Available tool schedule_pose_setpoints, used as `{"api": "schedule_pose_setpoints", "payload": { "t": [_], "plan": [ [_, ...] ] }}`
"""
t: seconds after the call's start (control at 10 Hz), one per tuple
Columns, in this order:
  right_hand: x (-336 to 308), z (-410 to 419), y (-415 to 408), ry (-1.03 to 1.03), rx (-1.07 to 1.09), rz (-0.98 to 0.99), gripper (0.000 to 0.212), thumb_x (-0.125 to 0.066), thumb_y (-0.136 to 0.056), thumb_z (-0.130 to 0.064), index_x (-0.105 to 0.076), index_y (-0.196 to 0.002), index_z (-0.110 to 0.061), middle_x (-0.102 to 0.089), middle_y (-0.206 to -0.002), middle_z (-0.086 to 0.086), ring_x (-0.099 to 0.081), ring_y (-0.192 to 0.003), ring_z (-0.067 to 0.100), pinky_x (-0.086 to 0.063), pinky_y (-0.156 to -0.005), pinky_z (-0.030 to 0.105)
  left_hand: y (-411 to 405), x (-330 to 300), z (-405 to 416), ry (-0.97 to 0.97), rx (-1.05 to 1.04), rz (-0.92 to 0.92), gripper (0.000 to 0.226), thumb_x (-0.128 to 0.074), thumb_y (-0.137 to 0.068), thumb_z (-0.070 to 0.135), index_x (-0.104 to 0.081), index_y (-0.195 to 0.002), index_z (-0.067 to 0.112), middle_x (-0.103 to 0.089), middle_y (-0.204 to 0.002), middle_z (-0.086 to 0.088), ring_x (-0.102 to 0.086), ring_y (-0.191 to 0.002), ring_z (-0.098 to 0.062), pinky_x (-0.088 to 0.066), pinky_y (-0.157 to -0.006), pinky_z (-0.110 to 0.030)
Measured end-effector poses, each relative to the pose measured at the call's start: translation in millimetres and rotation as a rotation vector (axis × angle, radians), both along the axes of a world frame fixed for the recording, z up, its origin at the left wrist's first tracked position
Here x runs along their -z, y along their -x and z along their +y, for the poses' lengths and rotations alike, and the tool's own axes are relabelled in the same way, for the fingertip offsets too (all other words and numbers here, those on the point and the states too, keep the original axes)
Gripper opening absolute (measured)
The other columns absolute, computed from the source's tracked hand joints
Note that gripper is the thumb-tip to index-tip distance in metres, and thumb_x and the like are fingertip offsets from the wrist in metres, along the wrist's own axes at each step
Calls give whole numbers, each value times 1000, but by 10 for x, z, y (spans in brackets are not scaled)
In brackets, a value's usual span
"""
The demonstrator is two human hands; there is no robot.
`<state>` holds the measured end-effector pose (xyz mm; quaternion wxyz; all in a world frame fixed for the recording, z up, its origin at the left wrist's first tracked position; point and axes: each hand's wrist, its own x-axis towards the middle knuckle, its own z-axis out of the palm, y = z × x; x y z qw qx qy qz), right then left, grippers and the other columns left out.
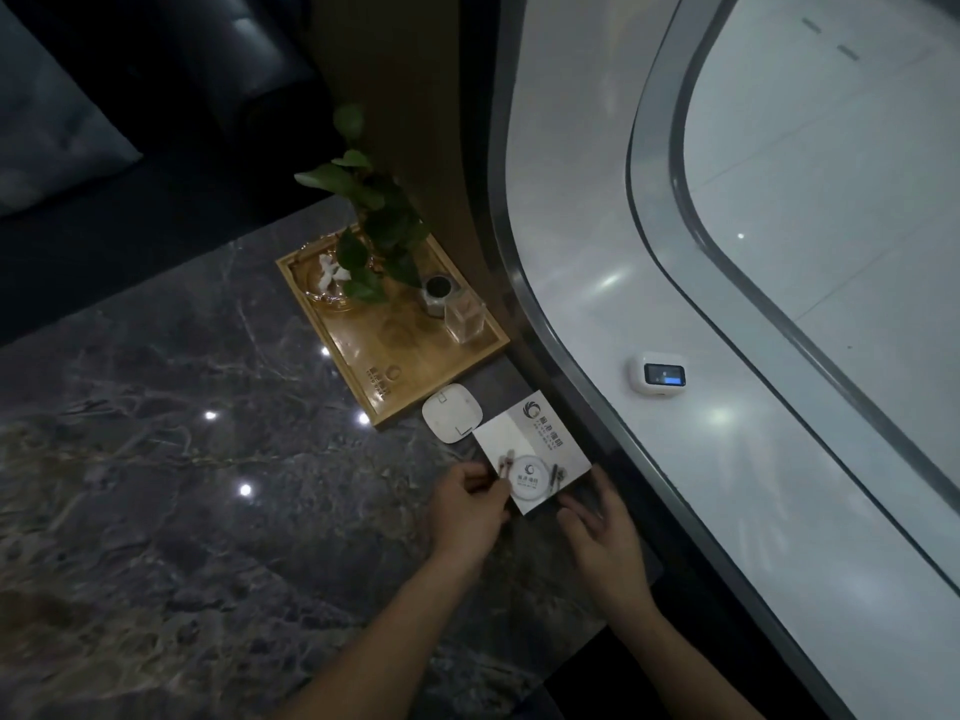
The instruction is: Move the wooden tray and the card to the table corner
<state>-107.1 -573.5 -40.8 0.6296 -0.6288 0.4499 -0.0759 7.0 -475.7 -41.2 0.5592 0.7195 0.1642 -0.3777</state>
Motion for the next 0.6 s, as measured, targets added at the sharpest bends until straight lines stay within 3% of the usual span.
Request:
{"api": "schedule_pose_setpoints", "payload": {
  "t": [0.1, 0.3, 0.4, 0.5, 0.6],
  "plan": [
    [-24, 8, -6, 3, 10, -43, 60, -54, -90, 10, -35, -144, -11, -58, -120, -19, -61, -118, 12, -52, -89, 17, -2, -24, 2, 22, 4, 4, 14, -73, -84, 10, -64, -92, 19, -67, -104, -8, -69, -95, -22, -62, -78, -42],
    [-65, 9, -42, 80, 3, -51, 40, -52, -87, 16, -53, -123, -1, -56, -127, -1, -62, -109, 0, -50, -86, 12, 8, -140, -24, 80, 19, 17, 11, -61, -91, 4, -62, -99, 12, -66, -105, -12, -68, -95, -25, -61, -78, -35],
    [-108, 39, -40, 169, -7, -47, 25, -57, -85, 14, -64, -100, -5, -61, -116, 6, -65, -94, 6, -51, -81, 17, 11, -177, 35, 77, 22, -11, 10, -61, -92, 5, -65, -92, 14, -67, -100, -13, -68, -93, -27, -60, -80, -38],
    [-230, 118, -99, 184, -15, -55, 19, -59, -86, 9, -66, -85, -9, -70, -91, 8, -66, -82, 10, -51, -76, 20, -41, -279, 192, 56, 44, -64, 15, -63, -91, 9, -70, -82, 18, -72, -90, -9, -70, -92, -31, -59, -86, -47],
    [-427, 247, -232, 198, -95, -102, 14, -60, -87, 5, -66, -80, -5, -70, -79, 6, -66, -77, 14, -53, -71, 22, -106, -421, 400, 45, 33, -191, 14, -64, -90, 14, -72, -80, 19, -74, -87, -5, -71, -90, -25, -58, -88, -45]
  ]
}}
